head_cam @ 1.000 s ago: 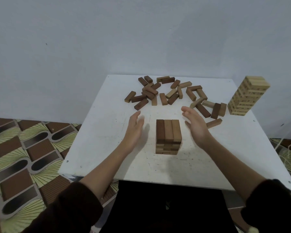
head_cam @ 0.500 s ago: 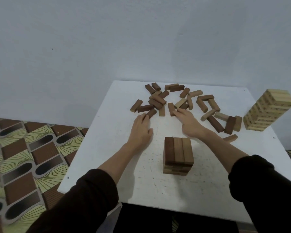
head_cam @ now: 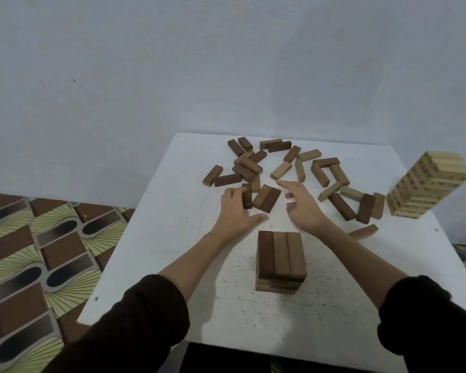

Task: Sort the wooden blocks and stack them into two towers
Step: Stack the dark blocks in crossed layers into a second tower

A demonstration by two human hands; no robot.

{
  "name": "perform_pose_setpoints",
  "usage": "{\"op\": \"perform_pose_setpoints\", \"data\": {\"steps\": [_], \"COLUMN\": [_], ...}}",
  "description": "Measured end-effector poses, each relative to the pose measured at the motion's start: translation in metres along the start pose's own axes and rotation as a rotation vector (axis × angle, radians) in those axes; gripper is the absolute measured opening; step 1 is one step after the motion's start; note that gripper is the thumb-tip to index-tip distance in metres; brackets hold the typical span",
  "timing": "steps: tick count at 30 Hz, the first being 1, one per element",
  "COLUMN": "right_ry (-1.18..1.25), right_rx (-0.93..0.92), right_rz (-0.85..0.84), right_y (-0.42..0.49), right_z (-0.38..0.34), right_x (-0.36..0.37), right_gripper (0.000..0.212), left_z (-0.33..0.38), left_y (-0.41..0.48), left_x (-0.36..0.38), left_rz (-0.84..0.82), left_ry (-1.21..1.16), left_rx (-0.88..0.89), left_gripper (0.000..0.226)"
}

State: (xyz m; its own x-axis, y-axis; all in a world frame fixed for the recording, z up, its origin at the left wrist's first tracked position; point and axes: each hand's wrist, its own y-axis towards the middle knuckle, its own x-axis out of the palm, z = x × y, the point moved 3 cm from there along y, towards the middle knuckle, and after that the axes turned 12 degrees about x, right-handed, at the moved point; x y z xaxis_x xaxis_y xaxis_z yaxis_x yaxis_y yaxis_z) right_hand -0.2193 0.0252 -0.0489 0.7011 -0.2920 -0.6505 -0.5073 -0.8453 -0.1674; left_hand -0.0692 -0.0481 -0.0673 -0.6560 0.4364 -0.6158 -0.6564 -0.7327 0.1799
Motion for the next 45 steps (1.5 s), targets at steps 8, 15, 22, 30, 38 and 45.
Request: {"op": "perform_pose_setpoints", "data": {"steps": [8,15,22,30,38,45], "right_ry": [-0.109,-0.103,-0.157,-0.148,-0.082,-0.103], "right_rx": [-0.031,-0.001,0.010,-0.051,-0.057,-0.077], "right_rz": [-0.095,-0.104,-0.142,-0.121,-0.153,-0.217], "right_y": [0.004,0.009,0.015,0.013,0.003,0.000], "right_z": [-0.008,-0.004,-0.004,-0.006,-0.001,0.004], "right_x": [0.009,0.019,0.017,0.014,0.010,0.010], "right_gripper": [0.063,0.077,0.101,0.081,0.084,0.091], "left_z": [0.005,0.005,0.004,-0.001,-0.002,-0.003], "left_y": [0.004,0.002,0.004,0.004,0.010,0.015], "left_x": [0.002,0.007,0.006,0.006,0.006,0.002], "left_rz": [0.012,-0.069,-0.079,-0.058,-0.218,-0.305], "left_ry": [-0.039,0.047,0.073,0.084,-0.072,-0.001], "left_rx": [0.011,0.044,0.060,0.067,0.070,0.071], "left_gripper": [0.072,0.091,0.079,0.080,0.087,0.101]}}
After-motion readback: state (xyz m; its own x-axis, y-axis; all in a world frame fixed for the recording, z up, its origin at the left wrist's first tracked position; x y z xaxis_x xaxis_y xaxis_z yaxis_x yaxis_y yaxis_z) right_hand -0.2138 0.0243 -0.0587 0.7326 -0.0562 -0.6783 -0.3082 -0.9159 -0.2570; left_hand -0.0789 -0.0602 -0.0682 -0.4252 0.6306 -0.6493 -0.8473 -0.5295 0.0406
